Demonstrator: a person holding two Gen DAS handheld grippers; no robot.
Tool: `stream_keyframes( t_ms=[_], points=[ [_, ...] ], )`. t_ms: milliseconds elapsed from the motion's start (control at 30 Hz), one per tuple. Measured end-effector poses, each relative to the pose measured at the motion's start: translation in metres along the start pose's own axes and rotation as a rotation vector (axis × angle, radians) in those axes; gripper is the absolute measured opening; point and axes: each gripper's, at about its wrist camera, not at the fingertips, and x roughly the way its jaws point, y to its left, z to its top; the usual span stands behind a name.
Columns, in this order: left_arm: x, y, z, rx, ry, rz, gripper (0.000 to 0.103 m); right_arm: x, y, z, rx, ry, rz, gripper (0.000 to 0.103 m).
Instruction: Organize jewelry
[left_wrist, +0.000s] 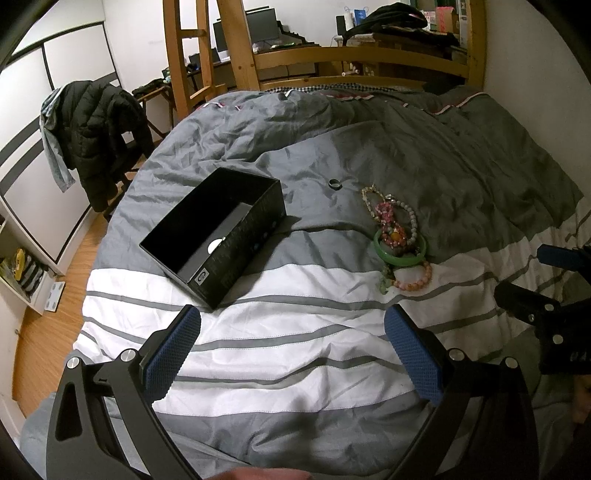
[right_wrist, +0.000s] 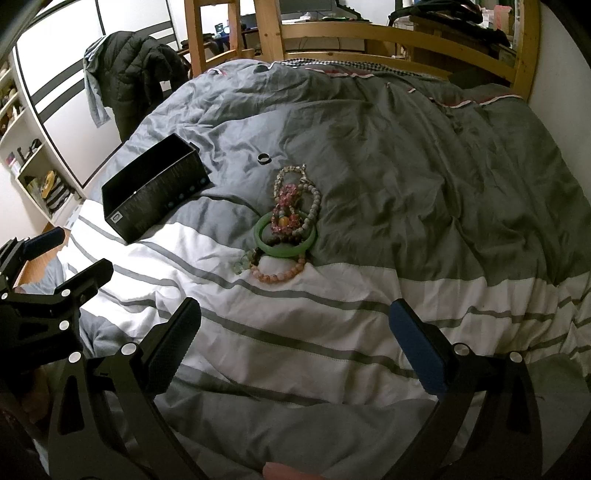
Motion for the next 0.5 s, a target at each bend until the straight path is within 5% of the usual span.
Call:
stream_keyframes(
  t_ms=[267,500],
  points=[
    [0.004,-0.002,0.010,-0.006,-0.022,-0.009,0.099,0.004,-0.001,-0.007,0.011,-0.016,0.008,0.100],
    [0.018,-0.010,0.020,-0.017,-0.002,-0.098,0.099,0.009,-0.005,-0.009,0.019,-0.029,0.031,0.100]
  ],
)
